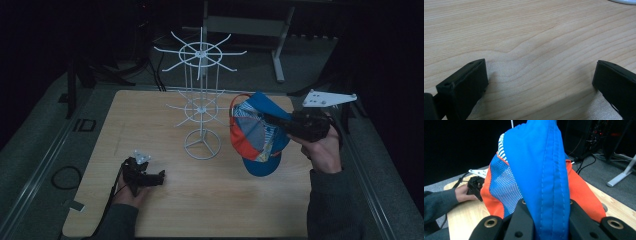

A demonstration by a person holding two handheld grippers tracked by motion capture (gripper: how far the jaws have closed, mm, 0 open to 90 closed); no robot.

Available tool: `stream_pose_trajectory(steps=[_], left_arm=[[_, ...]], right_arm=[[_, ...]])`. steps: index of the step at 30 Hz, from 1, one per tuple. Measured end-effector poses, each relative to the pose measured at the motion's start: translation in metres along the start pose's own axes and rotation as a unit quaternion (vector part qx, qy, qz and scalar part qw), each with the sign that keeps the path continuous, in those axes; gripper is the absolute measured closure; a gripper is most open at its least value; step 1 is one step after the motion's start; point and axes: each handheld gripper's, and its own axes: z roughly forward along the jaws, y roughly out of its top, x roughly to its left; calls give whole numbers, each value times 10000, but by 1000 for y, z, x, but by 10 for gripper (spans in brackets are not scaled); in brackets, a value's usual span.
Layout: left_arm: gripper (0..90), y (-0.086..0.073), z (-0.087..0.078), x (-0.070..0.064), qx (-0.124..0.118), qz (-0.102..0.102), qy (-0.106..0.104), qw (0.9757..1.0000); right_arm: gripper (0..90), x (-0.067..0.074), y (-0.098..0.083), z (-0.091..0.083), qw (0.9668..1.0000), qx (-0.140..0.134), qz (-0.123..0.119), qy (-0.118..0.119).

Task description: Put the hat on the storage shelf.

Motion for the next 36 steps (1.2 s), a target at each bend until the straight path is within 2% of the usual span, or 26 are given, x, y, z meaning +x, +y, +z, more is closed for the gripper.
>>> stream_pose_trajectory(steps=[11,36], left_arm=[[0,0,0,0,-1,1,-1,10000],[1,0,0,0,-4,-3,-1,10000]], right_arm=[[878,2,9,-12,9997,-220,-10,51],[879,5,18,-13,9990,-440,-33,15]])
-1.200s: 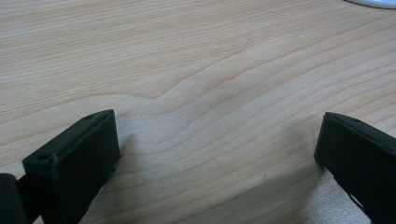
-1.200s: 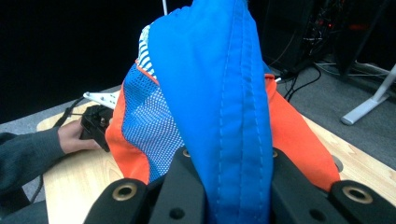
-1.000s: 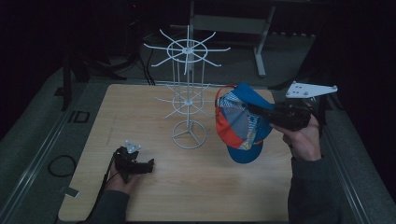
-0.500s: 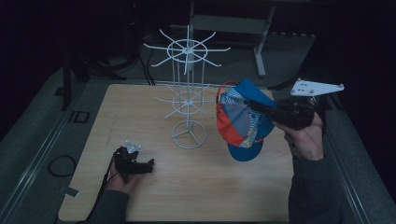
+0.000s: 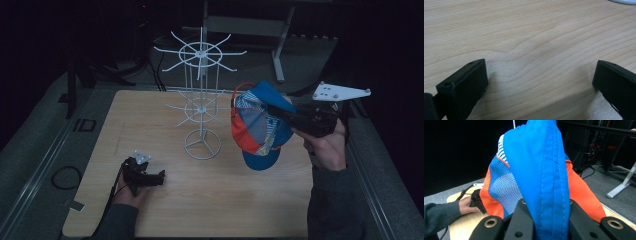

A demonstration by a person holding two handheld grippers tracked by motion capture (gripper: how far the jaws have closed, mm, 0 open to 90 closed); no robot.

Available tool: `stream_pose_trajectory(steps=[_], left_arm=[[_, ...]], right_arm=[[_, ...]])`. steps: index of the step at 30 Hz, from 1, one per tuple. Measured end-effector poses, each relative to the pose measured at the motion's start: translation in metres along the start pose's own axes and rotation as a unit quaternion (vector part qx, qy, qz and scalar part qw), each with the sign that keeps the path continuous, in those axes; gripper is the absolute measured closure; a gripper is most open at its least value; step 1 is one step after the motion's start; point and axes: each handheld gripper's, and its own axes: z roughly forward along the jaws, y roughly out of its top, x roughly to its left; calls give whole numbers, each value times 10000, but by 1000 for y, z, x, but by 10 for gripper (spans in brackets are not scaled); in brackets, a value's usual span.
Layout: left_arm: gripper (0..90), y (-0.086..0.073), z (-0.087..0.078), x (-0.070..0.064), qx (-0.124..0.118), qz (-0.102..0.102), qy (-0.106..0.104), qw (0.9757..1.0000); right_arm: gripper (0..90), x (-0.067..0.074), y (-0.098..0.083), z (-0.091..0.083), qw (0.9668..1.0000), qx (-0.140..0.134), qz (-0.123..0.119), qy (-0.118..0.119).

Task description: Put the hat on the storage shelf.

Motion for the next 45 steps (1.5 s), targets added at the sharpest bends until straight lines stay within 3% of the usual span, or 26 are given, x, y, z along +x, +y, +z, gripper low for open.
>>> stream_pose_trajectory(steps=[45], left_arm=[[0,0,0,0,-1,-1,1,10000]], right_arm=[[879,0,15,-13,9988,-491,-41,-57]])
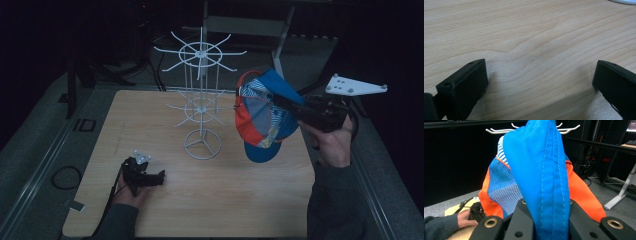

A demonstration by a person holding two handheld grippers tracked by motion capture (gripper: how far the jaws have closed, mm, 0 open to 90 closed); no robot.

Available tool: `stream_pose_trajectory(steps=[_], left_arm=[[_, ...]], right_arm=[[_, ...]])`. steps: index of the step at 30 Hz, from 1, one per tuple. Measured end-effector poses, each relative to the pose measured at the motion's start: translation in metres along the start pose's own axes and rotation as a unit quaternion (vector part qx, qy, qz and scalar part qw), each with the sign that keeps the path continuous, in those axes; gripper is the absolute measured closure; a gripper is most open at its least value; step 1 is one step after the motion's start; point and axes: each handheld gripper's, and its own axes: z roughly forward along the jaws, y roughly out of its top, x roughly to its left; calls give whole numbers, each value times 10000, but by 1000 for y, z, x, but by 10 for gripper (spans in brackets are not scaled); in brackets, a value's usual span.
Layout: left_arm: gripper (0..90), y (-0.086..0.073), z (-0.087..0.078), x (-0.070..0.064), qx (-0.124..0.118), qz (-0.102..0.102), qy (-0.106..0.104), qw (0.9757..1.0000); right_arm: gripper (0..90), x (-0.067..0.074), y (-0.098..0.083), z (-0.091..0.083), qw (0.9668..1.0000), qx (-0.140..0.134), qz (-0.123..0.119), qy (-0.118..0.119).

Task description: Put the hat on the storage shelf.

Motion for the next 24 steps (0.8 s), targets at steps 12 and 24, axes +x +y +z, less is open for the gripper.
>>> stream_pose_trajectory(steps=[12,24], left_arm=[[0,0,0,0,0,1,0,10000],[1,0,0,0,2,4,0,10000]], right_arm=[[879,1,3,0,9999,-150,17,73],[879,4,10,-2,9994,-324,10,80]])
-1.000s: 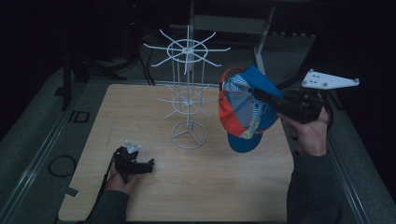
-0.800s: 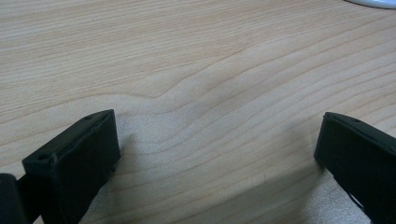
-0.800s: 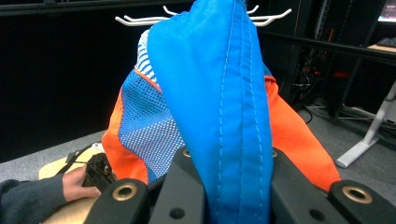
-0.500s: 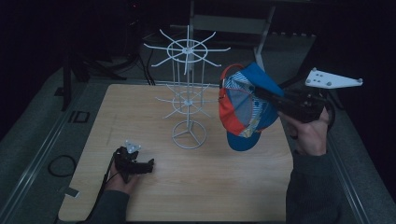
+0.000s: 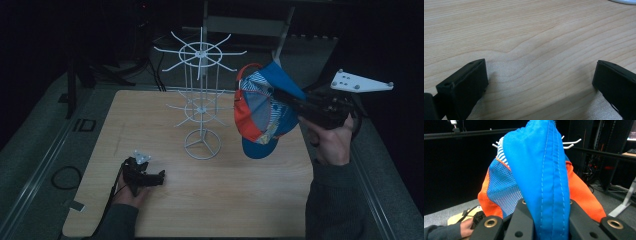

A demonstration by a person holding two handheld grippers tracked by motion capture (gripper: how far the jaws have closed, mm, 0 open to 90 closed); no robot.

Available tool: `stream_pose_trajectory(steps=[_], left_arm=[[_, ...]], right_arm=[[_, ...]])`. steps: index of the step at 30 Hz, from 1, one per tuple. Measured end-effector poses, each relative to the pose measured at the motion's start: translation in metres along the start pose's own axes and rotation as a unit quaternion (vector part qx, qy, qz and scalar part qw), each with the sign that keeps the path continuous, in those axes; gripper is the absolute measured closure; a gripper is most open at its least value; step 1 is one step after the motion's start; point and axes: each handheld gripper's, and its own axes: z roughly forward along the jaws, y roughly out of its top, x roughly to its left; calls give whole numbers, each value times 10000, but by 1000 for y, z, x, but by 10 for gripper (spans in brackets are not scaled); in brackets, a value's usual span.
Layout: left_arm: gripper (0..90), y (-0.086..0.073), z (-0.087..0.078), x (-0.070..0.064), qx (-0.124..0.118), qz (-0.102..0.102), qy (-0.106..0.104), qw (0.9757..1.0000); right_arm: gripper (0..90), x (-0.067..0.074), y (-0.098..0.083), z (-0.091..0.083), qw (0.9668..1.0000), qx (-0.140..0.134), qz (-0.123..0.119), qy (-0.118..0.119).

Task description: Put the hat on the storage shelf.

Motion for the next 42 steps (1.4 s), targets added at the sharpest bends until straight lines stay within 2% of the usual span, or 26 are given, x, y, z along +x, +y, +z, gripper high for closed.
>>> stream_pose_trajectory(steps=[6,18,30,42], left_arm=[[0,0,0,0,-2,-3,-1,10000],[0,0,0,0,-2,-9,-2,10000],[0,0,0,0,-2,-10,-3,10000],[0,0,0,0,0,-7,-1,10000]], right_arm=[[879,1,2,0,10000,-53,5,70],[879,1,3,14,9998,-51,41,208],[878,5,-2,34,9995,67,34,312],[877,7,-5,49,9989,86,142,428]])
